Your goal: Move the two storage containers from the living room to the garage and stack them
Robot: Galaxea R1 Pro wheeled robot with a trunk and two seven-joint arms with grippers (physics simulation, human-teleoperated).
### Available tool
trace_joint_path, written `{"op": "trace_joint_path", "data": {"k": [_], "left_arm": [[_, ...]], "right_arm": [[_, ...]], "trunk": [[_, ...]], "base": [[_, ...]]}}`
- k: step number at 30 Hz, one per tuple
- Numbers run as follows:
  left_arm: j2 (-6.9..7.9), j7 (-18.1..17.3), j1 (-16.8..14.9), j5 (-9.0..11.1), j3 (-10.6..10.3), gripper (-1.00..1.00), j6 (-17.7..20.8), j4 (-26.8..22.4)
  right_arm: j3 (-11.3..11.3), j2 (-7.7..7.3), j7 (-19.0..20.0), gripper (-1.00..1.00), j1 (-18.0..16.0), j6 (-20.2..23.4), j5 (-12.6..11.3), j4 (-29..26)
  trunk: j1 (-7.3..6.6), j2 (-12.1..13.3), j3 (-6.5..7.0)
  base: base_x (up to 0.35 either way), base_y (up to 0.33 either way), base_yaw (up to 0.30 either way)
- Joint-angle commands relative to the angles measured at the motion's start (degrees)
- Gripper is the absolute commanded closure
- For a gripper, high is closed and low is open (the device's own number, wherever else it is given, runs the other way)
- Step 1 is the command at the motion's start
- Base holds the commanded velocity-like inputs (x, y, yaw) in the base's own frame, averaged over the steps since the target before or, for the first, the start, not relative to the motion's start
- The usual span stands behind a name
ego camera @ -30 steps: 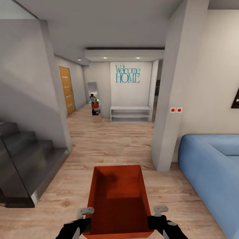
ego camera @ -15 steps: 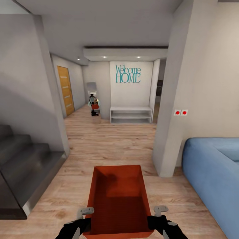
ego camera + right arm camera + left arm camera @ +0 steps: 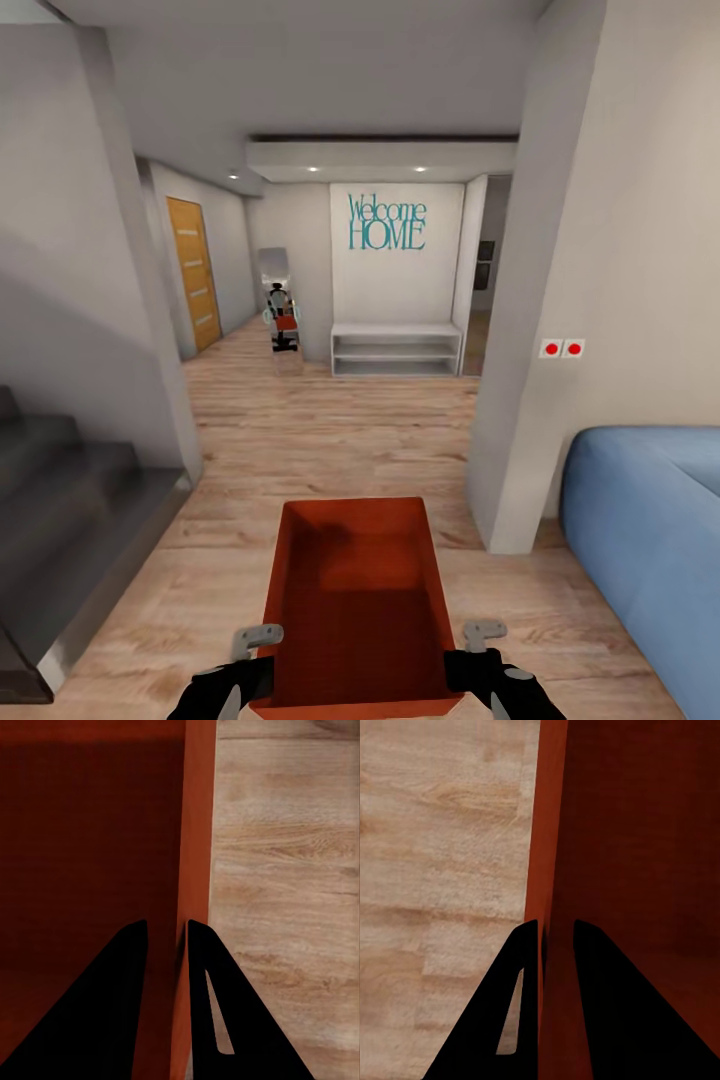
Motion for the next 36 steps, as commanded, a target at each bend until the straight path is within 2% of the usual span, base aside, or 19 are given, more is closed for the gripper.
{"op": "trace_joint_path", "data": {"k": [1,10,18,36], "left_arm": [[0.45,0.7,-0.1,-1.5,0.3,1.00,-1.5,-0.2],[0.45,0.7,-0.1,-1.5,0.3,1.00,-1.6,-0.2],[0.45,0.7,-0.1,-1.5,0.3,1.00,-1.6,-0.2],[0.45,0.7,-0.1,-1.5,0.3,1.00,-1.5,-0.2]], "right_arm": [[0.2,-0.25,-0.2,1.00,0.0,0.3,0.6,0.0],[0.2,-0.25,-0.2,1.00,0.0,0.3,0.6,0.0],[0.2,-0.25,-0.2,1.00,0.0,0.3,0.6,0.0],[0.2,-0.25,-0.2,1.00,0.0,0.3,0.6,0.0]], "trunk": [[0.05,-0.1,-0.10],[0.05,-0.1,-0.10],[0.05,-0.1,-0.10],[0.05,-0.1,-0.10]], "base": [[0.327,0.000,0.000],[0.327,0.000,0.002],[0.327,0.000,0.142],[0.327,0.000,0.041]]}}
